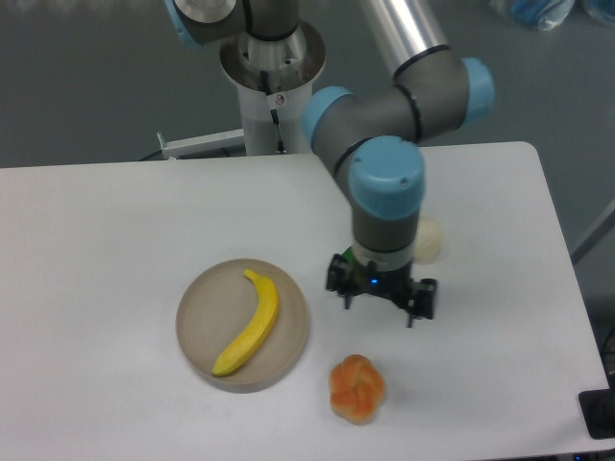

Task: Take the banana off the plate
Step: 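Move the open gripper over the yellow banana on the beige plate, then lower the gripper onto the banana's stem end and close on it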

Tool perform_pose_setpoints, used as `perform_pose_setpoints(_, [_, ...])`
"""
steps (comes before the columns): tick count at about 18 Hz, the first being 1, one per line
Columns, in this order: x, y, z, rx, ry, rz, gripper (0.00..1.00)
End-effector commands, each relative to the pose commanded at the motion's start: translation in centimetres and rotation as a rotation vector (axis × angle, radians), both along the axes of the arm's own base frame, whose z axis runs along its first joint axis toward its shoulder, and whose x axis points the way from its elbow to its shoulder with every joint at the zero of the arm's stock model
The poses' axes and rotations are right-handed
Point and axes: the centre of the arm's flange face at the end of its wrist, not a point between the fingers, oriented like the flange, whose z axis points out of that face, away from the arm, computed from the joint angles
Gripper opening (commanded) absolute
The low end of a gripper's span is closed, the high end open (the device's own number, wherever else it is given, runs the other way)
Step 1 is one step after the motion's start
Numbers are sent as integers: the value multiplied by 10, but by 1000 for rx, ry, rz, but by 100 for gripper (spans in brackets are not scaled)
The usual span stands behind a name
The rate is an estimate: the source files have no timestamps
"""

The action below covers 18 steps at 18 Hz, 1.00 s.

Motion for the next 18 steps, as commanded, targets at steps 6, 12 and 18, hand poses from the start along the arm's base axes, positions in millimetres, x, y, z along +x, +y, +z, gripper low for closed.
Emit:
perform_pose_setpoints(6, [60, -4, -49, -28, -8, -64, 100])
perform_pose_setpoints(12, [82, -17, -81, -43, -1, -90, 100])
perform_pose_setpoints(18, [112, -11, -97, -63, 5, -132, 100])
